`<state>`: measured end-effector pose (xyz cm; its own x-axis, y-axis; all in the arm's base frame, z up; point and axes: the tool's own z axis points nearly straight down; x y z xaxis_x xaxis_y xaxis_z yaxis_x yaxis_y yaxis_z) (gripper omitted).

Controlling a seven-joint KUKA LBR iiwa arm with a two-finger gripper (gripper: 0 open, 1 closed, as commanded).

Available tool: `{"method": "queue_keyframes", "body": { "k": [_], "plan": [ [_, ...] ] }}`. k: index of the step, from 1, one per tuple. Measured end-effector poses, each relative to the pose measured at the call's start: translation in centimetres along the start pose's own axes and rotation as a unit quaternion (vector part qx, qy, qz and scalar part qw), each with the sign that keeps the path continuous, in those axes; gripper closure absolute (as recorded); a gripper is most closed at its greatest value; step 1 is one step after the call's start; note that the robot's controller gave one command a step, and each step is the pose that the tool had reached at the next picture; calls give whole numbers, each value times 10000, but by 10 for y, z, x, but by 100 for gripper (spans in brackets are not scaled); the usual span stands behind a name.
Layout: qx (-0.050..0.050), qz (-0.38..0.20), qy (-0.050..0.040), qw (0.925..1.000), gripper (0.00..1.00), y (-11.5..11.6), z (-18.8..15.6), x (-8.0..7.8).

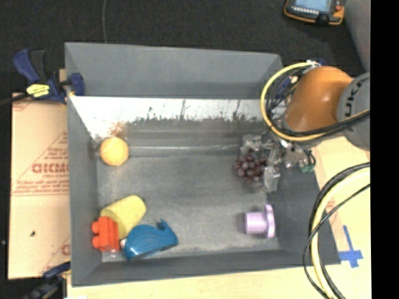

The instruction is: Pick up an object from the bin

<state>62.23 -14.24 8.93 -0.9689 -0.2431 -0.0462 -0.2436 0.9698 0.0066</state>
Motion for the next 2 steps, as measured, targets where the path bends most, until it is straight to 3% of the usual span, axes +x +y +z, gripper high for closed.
{"method": "queue_keyframes", "body": {
  "k": [1,2],
  "plan": [
    [62,299,-123,9995,100,-5,16,-21],
    [61,304,-123,9994,100,-5,16,-21]
  ]
}}
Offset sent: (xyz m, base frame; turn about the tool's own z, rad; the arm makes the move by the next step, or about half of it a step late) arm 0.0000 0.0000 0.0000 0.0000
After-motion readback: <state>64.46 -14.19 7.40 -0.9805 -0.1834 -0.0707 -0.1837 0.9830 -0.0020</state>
